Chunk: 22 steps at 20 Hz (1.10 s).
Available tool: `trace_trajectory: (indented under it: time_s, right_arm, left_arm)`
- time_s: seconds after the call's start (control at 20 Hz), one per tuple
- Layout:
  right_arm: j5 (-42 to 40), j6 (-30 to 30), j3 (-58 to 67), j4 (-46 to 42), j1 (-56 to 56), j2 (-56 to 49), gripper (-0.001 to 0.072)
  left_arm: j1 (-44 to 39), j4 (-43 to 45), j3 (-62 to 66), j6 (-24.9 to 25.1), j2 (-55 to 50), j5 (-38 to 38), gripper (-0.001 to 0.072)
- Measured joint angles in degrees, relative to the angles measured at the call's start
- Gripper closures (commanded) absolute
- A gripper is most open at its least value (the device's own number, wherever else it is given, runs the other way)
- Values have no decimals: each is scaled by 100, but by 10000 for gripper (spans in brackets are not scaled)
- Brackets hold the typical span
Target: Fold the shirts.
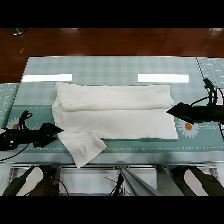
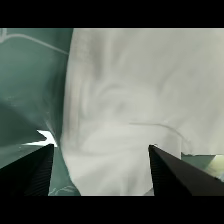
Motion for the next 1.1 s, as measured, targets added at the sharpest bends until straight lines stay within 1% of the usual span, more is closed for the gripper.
trace_trajectory:
  time_s: [0.15,0.45,0.6,0.65,0.7,0.75,0.8,0.9,1.0,1.1]
  right_arm:
    - [-22,42,0,2,0,-2,89]
    - [-83,111,0,-17,-13,-2,89]
    - [-149,216,0,-155,-289,0,89]
    - [-138,258,0,-295,-487,0,89]
    - [-101,321,-4,-490,-697,0,89]
    - [-66,422,-26,-796,-935,0,89]
    - [-35,568,-76,-1097,-1143,0,89]
    - [-20,828,-310,-1556,-1480,-7,89]
    - [-15,968,-616,-1779,-1659,-52,89]
    - [-15,1008,-857,-1821,-1753,-144,89]
  left_arm:
    - [-210,-120,-70,46,-61,7,6]
    - [-1314,-229,-96,55,-481,-83,6]
    - [-1574,-256,-96,50,-577,-55,17]
    - [-1620,-269,-96,50,-597,-44,184]
    - [-1655,-223,-103,57,-608,20,509]
    - [-1674,-129,-111,72,-619,151,686]
    - [-1696,-57,-114,92,-623,186,688]
    - [-1718,-175,-107,87,-629,83,688]
    - [-1727,-205,-107,87,-629,66,688]
    - [-1738,-232,-103,87,-625,39,688]
